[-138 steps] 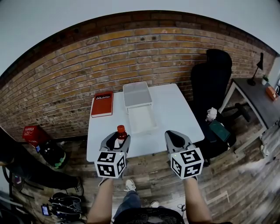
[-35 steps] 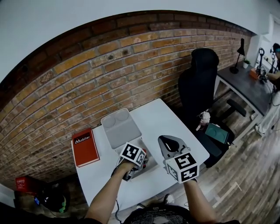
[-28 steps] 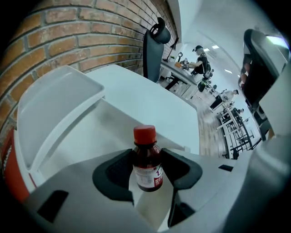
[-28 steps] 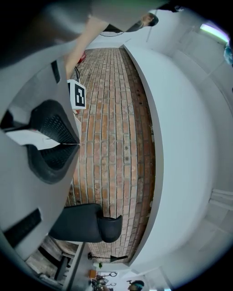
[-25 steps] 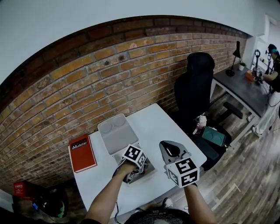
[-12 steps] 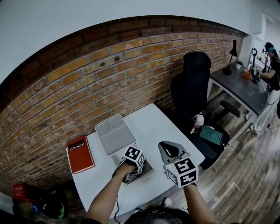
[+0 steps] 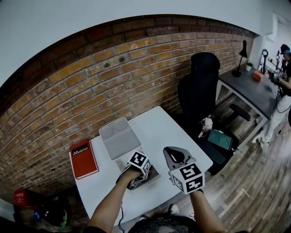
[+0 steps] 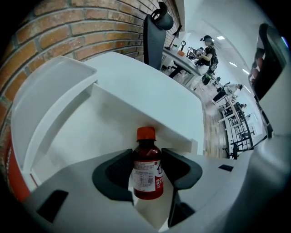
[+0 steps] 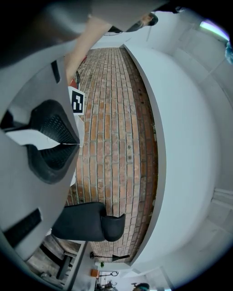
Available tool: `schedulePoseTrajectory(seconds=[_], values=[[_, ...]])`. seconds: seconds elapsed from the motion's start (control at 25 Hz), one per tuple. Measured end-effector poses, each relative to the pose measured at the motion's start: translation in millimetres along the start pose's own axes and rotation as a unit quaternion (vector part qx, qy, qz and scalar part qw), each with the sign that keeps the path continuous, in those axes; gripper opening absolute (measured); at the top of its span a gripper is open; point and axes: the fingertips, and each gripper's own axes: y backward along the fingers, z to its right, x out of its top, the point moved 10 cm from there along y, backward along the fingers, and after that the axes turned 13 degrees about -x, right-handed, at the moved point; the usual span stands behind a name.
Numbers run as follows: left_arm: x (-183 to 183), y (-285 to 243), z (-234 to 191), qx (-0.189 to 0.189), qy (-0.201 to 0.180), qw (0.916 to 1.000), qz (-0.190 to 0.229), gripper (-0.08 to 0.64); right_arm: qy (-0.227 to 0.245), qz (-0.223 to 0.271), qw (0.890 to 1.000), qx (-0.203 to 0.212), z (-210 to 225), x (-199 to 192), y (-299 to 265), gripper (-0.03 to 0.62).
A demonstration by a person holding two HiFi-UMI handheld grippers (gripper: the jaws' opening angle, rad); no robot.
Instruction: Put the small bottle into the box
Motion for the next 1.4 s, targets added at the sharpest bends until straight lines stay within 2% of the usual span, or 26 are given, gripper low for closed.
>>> schedulePoseTrajectory(seconds=[0.16,0.44,0.64,0.8,0.96,1.12,1.24,1.4], values=[[-2,0,1,0.001,-0.004,0.9999,0.01,0.215,0.0,0.001,1.0,0.003,0,-1,1,0.02],[-3,21,11,0.031,-0.035,0.9982,0.038,0.215,-0.003,0.002,1.0,0.013,-5,-3,1,0.02],[-10,43,15,0.037,-0.033,0.9946,0.091,0.213,-0.005,0.0,1.0,0.027,-12,-3,-3,0.02],[-18,68,15,0.047,-0.025,0.9868,0.153,0.209,-0.005,0.002,0.999,0.039,-18,-1,-8,0.02],[-30,97,15,0.065,-0.015,0.973,0.221,0.181,-0.004,0.003,0.999,0.051,-25,2,-13,0.02],[-44,129,17,0.088,-0.007,0.9541,0.286,0.173,-0.003,0.005,0.998,0.06,-29,6,-17,0.02],[-58,156,19,0.117,0.0,0.936,0.332,0.169,-0.001,0.006,0.998,0.065,-31,11,-20,0.02],[-82,186,18,0.139,0.022,0.9075,0.396,0.15,0.0,0.01,0.998,0.068,-33,16,-24,0.02]])
